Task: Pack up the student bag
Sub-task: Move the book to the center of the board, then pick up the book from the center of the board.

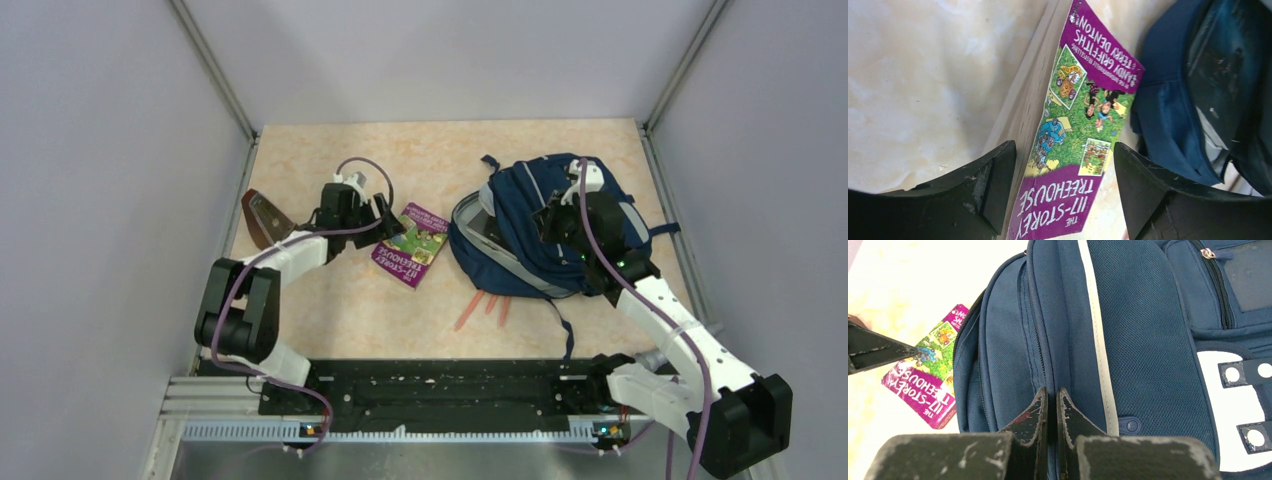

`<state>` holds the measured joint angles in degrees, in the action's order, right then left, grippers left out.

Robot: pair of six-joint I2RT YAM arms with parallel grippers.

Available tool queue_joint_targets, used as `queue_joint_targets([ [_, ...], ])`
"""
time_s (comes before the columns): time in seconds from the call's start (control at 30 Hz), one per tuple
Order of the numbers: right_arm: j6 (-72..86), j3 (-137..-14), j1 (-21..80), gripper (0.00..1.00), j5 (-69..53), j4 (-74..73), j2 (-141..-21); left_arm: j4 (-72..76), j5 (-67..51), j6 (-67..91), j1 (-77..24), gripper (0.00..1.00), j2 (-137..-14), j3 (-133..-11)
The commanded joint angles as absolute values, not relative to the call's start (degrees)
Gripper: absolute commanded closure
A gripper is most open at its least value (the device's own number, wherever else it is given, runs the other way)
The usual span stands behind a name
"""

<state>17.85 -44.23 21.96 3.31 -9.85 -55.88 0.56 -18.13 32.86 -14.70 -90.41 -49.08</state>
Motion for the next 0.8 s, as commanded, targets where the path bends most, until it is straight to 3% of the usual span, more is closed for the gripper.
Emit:
queue_joint_targets([
  [0.0, 19.2, -45.3, 22.1, 1.0, 1.5, -5.2, -53.6, 7.2, -22.5, 35.9, -15.1, 0.25, -86.2, -47.4],
  [0.43, 19.2, -45.2, 22.1, 1.0, 1.8, -5.3, -53.6, 15.7, -28.2, 40.9, -15.1, 0.26, -89.8, -43.1],
  [0.53, 19.2, -45.2, 22.1, 1.0, 1.8, -5.2, -53.7, 16.1, -28.3, 41.1, -15.0, 0.33, -90.4, -42.7],
  [0.67, 19.2, -45.1, 22.1, 1.0, 1.8, -5.2, -53.7, 18.3, -29.3, 42.4, -15.0, 0.5, -91.3, -42.0],
  [0.77, 19.2, -45.2, 22.1, 1.0, 1.8, -5.2, -53.8, 21.0, -30.4, 43.9, -15.1, 0.51, -92.1, -41.2],
])
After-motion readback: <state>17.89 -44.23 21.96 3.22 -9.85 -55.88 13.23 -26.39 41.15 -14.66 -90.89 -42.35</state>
